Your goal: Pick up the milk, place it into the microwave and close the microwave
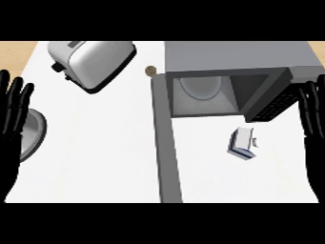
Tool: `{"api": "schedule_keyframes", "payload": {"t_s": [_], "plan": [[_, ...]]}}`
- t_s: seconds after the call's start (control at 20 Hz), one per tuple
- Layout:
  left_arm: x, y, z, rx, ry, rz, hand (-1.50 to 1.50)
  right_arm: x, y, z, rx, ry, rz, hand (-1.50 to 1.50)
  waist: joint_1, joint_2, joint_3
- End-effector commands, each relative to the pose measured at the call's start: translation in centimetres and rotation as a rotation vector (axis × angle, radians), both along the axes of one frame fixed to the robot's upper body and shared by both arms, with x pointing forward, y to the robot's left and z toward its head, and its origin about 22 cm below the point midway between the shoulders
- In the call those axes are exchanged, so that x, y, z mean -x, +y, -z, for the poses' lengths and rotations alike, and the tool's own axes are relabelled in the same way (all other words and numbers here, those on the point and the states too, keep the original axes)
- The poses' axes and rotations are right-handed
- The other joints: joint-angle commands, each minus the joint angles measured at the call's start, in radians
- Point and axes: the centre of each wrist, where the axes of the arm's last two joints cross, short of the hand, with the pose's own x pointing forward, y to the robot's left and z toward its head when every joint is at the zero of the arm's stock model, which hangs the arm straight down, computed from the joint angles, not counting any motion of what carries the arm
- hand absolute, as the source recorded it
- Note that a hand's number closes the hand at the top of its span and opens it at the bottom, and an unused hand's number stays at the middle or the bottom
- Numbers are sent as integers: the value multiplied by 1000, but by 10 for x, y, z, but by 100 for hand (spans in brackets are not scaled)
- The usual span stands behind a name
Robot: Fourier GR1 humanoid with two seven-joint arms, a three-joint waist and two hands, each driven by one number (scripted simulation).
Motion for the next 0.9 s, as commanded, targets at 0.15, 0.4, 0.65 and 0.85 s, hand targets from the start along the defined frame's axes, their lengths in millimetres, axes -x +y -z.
{"api": "schedule_keyframes", "payload": {"t_s": [0.15, 0.4, 0.65, 0.85], "plan": [[-10, 26, -8, 27, -18, -29, -150, -12, 28, 12, 27, -50, 67, -150, 38, 4, -21], [-2, 24, 11, 135, 112, -84, -150, -10, 62, 13, 60, 65, 46, -150, 41, 3, -21], [35, 32, 9, 127, 133, -71, -150, 22, 65, -10, 53, 82, 63, -150, 38, 1, -21], [47, 48, 5, 119, 141, -73, -150, 25, 60, 1, 83, 79, 143, -150, 37, 2, -20]]}}
